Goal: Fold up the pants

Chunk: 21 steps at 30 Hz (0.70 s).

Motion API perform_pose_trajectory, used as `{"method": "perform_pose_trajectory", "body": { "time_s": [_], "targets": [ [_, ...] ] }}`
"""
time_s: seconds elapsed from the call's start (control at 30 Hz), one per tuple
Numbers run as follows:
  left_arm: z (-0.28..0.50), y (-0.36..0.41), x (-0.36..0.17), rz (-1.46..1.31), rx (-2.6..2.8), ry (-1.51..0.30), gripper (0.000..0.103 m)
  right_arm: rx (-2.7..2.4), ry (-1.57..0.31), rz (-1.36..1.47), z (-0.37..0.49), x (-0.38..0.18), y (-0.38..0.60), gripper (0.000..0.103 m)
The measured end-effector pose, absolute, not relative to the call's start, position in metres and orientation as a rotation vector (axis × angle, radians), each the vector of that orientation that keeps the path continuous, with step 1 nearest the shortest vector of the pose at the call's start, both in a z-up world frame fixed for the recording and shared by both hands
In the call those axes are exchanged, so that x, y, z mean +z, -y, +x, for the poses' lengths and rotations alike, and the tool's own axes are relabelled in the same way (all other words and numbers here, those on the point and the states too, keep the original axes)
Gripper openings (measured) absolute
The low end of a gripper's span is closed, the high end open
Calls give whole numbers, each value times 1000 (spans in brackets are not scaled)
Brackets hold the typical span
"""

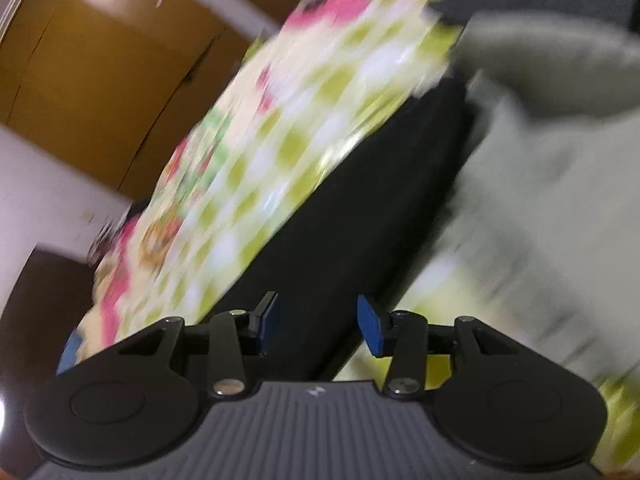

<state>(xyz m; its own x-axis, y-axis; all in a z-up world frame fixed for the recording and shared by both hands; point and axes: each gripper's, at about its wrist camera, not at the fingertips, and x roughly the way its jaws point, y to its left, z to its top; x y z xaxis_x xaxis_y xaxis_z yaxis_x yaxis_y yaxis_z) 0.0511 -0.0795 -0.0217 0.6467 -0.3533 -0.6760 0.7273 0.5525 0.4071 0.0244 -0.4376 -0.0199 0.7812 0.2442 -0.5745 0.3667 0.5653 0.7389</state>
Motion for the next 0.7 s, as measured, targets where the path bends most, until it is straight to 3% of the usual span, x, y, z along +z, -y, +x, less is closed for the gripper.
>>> {"method": "perform_pose_trajectory", "body": {
  "time_s": [0.33,0.7],
  "targets": [
    [47,72,-28,753,-675,-535,55,247,-883,1051,61,-47,328,45],
    [43,67,-31,769,-717,-520,55,238,-912,1097,72,-59,319,45]
  ]
}}
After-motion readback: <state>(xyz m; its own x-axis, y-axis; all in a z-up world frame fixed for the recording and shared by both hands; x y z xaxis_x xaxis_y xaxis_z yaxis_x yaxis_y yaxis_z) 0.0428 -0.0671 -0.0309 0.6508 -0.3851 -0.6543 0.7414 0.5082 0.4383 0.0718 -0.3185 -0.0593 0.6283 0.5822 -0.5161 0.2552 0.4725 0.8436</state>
